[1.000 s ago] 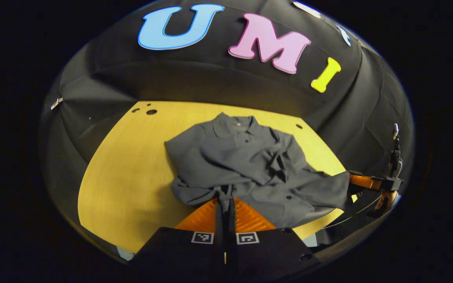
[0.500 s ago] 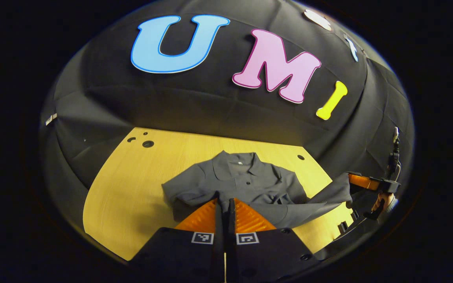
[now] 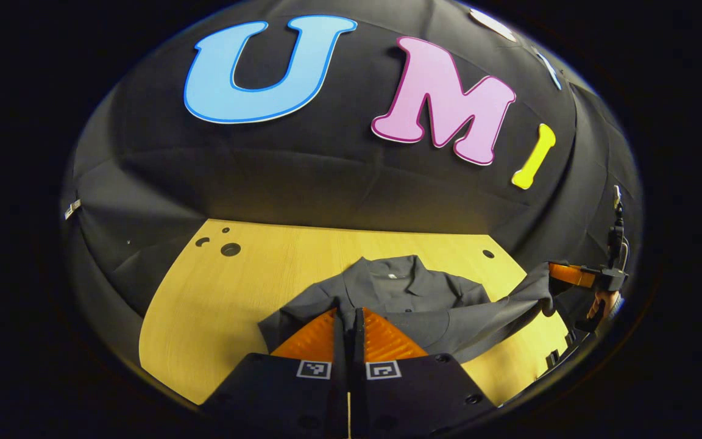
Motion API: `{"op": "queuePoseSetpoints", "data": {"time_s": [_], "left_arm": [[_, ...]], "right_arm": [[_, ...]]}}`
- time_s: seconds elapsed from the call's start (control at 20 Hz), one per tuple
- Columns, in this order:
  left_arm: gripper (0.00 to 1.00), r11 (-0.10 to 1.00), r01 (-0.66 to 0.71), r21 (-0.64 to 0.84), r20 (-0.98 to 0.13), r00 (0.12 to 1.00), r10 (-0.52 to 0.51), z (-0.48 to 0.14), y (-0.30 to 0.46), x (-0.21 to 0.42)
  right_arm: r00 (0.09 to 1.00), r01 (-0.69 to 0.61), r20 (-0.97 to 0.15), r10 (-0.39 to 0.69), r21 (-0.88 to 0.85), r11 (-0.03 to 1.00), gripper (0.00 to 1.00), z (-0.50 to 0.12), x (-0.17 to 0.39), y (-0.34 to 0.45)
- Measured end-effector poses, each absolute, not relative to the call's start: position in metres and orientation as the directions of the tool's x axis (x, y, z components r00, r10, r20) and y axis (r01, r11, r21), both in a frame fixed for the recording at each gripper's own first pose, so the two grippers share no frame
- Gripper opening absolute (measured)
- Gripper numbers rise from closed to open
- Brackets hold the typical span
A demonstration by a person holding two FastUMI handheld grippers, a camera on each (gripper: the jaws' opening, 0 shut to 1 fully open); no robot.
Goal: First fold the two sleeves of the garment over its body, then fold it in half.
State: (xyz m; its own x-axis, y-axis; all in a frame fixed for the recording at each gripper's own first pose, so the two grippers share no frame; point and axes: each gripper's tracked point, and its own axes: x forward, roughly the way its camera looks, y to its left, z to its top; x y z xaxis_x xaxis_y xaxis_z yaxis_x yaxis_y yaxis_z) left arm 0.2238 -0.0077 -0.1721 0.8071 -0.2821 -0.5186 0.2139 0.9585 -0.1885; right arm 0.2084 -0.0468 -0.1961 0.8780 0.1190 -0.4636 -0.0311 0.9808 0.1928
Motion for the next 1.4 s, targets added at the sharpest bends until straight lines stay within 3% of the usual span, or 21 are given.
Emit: {"op": "queuePoseSetpoints", "data": {"time_s": [0.3, 0.35, 0.4, 0.75, 0.8, 0.9, 0.95, 1.05, 1.1, 1.15, 1.4], "left_arm": [[0.06, 0.968, 0.202, -0.15, -0.526, 0.813, -0.251, -0.196, -0.008, 0.266], [0.06, 0.969, 0.197, -0.148, -0.529, 0.812, -0.246, -0.201, -0.008, 0.274], [0.06, 0.971, 0.193, -0.144, -0.533, 0.811, -0.24, -0.207, -0.008, 0.281], [0.07, 0.982, 0.168, -0.088, -0.588, 0.787, -0.187, -0.261, -0.008, 0.323], [0.07, 0.983, 0.163, -0.08, -0.594, 0.785, -0.178, -0.268, -0.008, 0.328], [0.07, 0.985, 0.157, -0.069, -0.599, 0.783, -0.167, -0.28, -0.009, 0.337], [0.07, 0.986, 0.157, -0.061, -0.604, 0.78, -0.161, -0.286, -0.008, 0.341], [0.07, 0.987, 0.156, -0.044, -0.615, 0.774, -0.15, -0.299, -0.009, 0.348], [0.1, 0.987, 0.158, -0.036, -0.621, 0.77, -0.146, -0.304, -0.01, 0.35], [0.07, 0.987, 0.159, -0.027, -0.627, 0.766, -0.141, -0.309, -0.01, 0.353], [0.06, 0.988, 0.151, -0.017, -0.672, 0.73, -0.123, -0.341, -0.011, 0.357]], "right_arm": [[0.874, -0.04, -0.47, 0.122, 0.179, 0.983, 0.05, -0.217, 0.249, -0.044], [0.871, -0.04, -0.477, 0.121, 0.178, 0.983, 0.0, -0.224, 0.257, -0.043], [0.867, -0.039, -0.483, 0.121, 0.177, 0.983, 0.05, -0.232, 0.264, -0.043], [0.847, -0.024, -0.519, 0.116, 0.181, 0.983, 0.05, -0.281, 0.304, -0.037], [0.843, -0.023, -0.525, 0.116, 0.181, 0.983, 0.0, -0.288, 0.308, -0.036], [0.837, -0.02, -0.536, 0.114, 0.178, 0.984, 0.05, -0.302, 0.317, -0.036], [0.834, -0.017, -0.541, 0.112, 0.179, 0.984, 0.0, -0.309, 0.322, -0.037], [0.827, -0.012, -0.553, 0.108, 0.175, 0.985, 0.05, -0.322, 0.327, -0.037], [0.822, -0.012, -0.559, 0.108, 0.172, 0.985, 0.05, -0.329, 0.33, -0.037], [0.819, -0.014, -0.564, 0.107, 0.166, 0.986, 0.0, -0.335, 0.334, -0.036], [0.803, -0.013, -0.592, 0.066, 0.094, 0.995, 0.05, -0.36, 0.338, -0.035]]}}
